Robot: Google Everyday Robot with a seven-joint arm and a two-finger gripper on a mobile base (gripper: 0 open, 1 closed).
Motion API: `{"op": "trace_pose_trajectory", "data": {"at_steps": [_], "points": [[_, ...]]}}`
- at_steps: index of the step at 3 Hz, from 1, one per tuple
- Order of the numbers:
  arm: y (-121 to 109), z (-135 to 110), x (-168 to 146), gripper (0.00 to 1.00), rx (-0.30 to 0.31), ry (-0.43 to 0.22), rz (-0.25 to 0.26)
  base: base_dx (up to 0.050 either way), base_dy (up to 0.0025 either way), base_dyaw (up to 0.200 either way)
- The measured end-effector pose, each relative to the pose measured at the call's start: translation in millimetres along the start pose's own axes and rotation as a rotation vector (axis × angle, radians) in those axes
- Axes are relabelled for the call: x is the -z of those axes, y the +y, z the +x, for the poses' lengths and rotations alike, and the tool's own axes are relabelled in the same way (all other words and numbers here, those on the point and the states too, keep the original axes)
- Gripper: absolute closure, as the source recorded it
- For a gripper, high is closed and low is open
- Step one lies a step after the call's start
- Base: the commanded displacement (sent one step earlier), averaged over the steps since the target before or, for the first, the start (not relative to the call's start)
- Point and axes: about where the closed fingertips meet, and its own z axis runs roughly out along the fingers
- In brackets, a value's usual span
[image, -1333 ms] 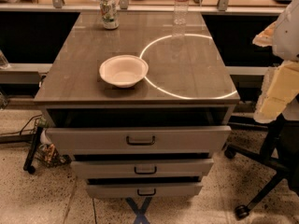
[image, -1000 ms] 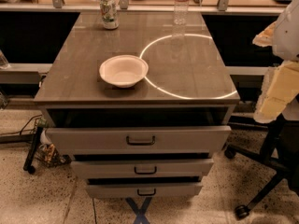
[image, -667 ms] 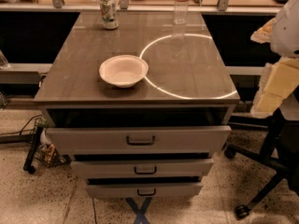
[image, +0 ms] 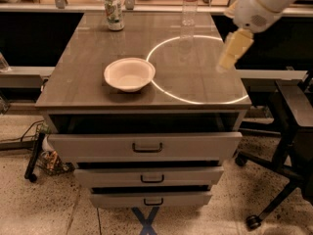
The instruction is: Knock water bottle over
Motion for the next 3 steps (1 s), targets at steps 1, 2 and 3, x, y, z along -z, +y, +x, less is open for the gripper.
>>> {"op": "trace_pose_trajectory", "data": {"at_steps": [1,2,3], "points": [[-55.2,-14.8,-30.1,0.0,-0.023,-0.071,0.051,0.0,0.0,0.0],[-68.8,-18.8,-26.4,0.0,-0.034,-0.095,0.081,0.0,0.0,0.0],[-70.3,-19.9,-36.7,0.0,-0.059,-0.11,0.088,0.0,0.0,0.0]]}}
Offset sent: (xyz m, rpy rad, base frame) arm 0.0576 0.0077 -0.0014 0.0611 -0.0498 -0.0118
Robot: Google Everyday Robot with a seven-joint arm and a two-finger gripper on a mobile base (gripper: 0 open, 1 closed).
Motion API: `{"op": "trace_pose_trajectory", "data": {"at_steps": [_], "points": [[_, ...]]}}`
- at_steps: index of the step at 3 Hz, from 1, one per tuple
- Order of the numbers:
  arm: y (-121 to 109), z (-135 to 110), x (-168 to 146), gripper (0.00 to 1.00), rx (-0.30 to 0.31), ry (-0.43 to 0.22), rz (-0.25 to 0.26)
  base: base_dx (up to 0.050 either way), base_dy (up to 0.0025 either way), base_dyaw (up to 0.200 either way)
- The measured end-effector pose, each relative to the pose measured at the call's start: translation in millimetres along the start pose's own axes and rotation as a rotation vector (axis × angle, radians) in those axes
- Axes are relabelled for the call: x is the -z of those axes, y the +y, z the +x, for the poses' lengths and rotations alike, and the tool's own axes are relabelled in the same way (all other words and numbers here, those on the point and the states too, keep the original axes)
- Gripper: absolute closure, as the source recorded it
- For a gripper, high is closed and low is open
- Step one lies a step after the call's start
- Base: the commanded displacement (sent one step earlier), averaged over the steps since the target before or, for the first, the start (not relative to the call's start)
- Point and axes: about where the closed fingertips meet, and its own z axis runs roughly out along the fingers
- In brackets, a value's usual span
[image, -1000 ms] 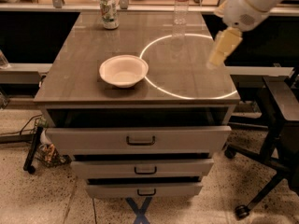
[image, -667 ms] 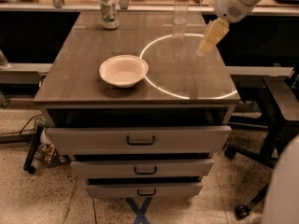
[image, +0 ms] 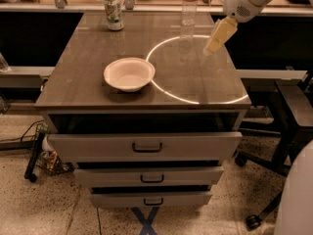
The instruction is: Knock water bottle over
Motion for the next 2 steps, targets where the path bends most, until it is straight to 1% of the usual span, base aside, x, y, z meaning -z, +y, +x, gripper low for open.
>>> {"op": "trace_pose_trajectory", "data": {"at_steps": [1,2], "points": [[-39.1,5.8,-28.6,0.0,-0.12,-0.055,0.087,0.0,0.0,0.0],[-106.6,11.4,-62.1,0.0,-0.29,-0.156,0.226,0.0,0.0,0.0]]}}
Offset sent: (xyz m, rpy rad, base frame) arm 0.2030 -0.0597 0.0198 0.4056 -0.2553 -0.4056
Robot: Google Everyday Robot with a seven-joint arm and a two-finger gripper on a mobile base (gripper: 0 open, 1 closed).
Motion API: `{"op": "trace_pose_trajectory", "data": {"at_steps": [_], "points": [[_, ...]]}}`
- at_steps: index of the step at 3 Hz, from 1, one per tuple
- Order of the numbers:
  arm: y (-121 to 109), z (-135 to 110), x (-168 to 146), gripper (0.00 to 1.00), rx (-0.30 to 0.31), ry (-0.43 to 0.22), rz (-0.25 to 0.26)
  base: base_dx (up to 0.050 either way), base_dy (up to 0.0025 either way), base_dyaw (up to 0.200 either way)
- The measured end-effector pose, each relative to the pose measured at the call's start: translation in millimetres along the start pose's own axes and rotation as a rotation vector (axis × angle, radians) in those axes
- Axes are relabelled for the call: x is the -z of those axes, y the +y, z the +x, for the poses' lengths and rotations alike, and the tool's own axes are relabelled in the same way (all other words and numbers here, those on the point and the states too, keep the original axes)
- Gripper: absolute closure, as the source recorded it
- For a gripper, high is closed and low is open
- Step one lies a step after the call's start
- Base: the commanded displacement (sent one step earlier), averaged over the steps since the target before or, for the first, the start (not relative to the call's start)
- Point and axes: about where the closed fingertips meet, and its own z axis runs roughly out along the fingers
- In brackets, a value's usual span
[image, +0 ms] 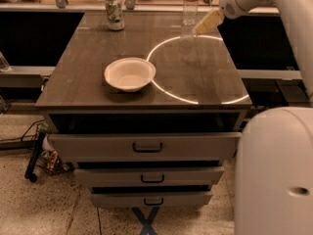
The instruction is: Knock water bottle over
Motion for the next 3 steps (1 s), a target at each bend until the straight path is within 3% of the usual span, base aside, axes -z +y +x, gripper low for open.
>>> {"op": "trace_pose_trajectory", "data": {"at_steps": [2,3], "points": [[-54.3,-14.7,-34.0,0.0,-0.185,-0.11,0.154,0.0,0.0,0.0],[-64.8,-17.4,-52.3,0.0,-0.252,-0.098,0.215,0.0,0.0,0.0]]}}
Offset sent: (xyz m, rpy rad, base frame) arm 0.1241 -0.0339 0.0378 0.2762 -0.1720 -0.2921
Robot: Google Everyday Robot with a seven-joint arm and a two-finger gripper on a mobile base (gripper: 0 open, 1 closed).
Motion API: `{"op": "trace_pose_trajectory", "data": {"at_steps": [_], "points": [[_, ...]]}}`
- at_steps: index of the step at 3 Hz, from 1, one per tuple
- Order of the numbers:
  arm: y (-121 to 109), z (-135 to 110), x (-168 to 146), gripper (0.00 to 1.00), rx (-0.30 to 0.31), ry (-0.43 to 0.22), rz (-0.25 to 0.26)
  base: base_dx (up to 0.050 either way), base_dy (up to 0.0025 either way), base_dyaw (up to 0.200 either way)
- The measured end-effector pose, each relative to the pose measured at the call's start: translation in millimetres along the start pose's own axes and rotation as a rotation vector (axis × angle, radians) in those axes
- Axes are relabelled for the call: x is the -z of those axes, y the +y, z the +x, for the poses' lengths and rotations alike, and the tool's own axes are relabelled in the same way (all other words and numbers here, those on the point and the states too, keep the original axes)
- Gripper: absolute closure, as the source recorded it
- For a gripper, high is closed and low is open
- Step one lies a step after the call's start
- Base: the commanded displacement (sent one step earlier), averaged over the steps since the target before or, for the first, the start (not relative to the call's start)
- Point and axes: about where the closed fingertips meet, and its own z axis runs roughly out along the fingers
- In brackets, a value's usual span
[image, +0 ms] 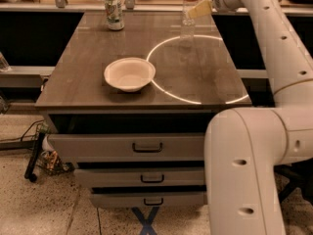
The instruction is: Knock water bottle over
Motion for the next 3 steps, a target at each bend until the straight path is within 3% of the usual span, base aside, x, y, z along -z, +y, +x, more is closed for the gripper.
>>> {"op": "trace_pose_trajectory", "data": {"at_steps": [1,2,3], "points": [[-2.4,3.3,-17.9,0.0,-0.067,0.025,0.058,0.0,0.0,0.0],[-1.7,4.2,-19.2,0.0,-0.093,0.027,0.058,0.0,0.0,0.0],[6.0,1.6,-22.7,0.0,-0.102,-0.005,0.022,0.0,0.0,0.0]]}}
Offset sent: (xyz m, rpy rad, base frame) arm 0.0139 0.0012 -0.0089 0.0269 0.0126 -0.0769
